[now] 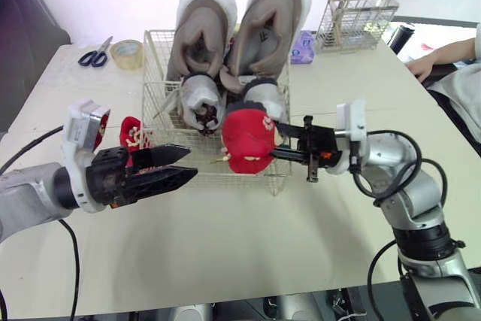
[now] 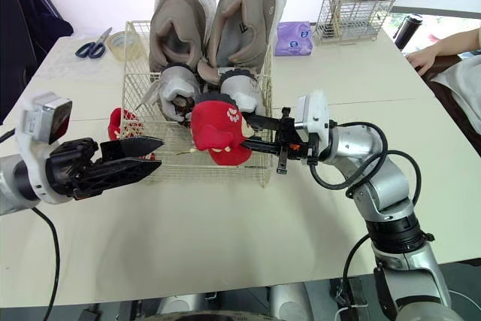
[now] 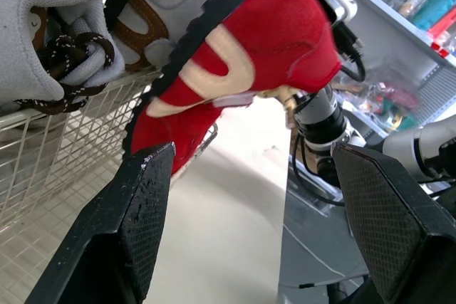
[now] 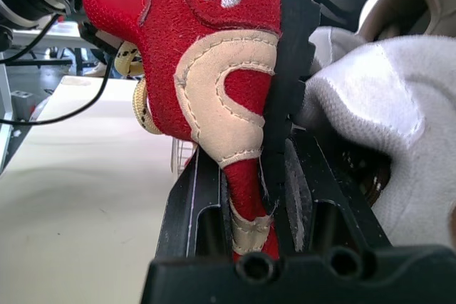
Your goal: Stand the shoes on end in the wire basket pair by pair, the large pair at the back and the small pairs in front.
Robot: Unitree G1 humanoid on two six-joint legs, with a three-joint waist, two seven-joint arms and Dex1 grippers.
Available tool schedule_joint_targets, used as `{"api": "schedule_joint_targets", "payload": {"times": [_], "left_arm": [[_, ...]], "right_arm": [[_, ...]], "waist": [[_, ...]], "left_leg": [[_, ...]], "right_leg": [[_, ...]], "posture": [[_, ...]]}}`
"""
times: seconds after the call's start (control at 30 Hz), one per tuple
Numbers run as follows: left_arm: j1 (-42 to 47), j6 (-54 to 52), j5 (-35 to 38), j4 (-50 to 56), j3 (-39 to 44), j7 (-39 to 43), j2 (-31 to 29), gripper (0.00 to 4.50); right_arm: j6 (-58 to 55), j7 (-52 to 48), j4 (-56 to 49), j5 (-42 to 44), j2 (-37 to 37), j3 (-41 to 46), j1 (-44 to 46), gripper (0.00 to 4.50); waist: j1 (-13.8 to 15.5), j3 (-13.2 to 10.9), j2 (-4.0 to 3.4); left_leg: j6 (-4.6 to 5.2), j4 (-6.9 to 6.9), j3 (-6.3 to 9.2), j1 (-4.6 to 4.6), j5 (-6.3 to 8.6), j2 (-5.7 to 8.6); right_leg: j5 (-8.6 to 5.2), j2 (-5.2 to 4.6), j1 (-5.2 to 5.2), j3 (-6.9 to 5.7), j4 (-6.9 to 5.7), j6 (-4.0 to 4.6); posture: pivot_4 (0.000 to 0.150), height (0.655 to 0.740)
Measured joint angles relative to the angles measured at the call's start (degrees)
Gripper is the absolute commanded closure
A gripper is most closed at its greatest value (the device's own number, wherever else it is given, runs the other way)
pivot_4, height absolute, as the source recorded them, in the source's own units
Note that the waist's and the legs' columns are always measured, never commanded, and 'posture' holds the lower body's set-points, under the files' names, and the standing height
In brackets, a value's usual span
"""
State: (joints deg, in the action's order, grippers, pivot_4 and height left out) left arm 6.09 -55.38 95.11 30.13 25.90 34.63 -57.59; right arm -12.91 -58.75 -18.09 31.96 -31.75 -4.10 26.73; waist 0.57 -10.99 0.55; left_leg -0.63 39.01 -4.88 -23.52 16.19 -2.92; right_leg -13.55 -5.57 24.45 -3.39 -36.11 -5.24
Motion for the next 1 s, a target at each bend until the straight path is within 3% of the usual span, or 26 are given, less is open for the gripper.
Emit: {"api": "schedule_joint_targets", "payload": {"times": [0.23, 0.27, 0.47, 1.0], "left_arm": [[0.00, 0.07, -0.05, 0.06, -0.32, -0.21, 0.44, 0.86], [0.00, 0.07, -0.05, 0.07, -0.32, -0.21, 0.44, 0.82], [0.00, 0.07, -0.07, 0.20, -0.33, -0.51, 0.43, 0.82], [0.28, 0.07, -2.16, -0.33, -1.27, -0.32, 1.47, 0.82]], "right_arm": [[5.95, -1.37, 5.13, -3.66, 2.42, -1.29, -1.96, 3.98], [6.01, -1.51, 5.50, -3.65, 2.61, -1.31, -2.18, 2.95], [6.06, -2.29, 5.94, -3.65, 2.85, -1.64, -3.48, 0.16], [-1.55, -1.14, -1.10, -0.71, -2.32, 1.44, -8.50, 0.16]], "waist": [[0.06, 0.00, 0.01], [0.05, 0.00, 0.01], [0.00, 0.00, 0.01], [0.08, 0.00, 0.00]], "left_leg": [[-0.02, 0.02, 0.00, 0.01, -0.01, 0.00], [-0.02, 0.02, 0.00, 0.01, -0.01, 0.00], [-0.04, 0.02, 0.00, 0.03, -0.02, 0.00], [-0.04, 0.01, 0.01, 0.03, -0.02, 0.00]], "right_leg": [[0.01, 0.00, -0.03, 0.00, 0.00, -0.01], [0.01, 0.00, -0.03, 0.00, 0.00, -0.01], [0.01, 0.00, -0.04, 0.00, -0.01, 0.01], [-0.04, 0.00, -0.04, 0.00, -0.01, 0.10]], "posture": [[0.150, 0.7400], [0.150, 0.7400], [0.150, 0.7400], [0.150, 0.7400]]}}
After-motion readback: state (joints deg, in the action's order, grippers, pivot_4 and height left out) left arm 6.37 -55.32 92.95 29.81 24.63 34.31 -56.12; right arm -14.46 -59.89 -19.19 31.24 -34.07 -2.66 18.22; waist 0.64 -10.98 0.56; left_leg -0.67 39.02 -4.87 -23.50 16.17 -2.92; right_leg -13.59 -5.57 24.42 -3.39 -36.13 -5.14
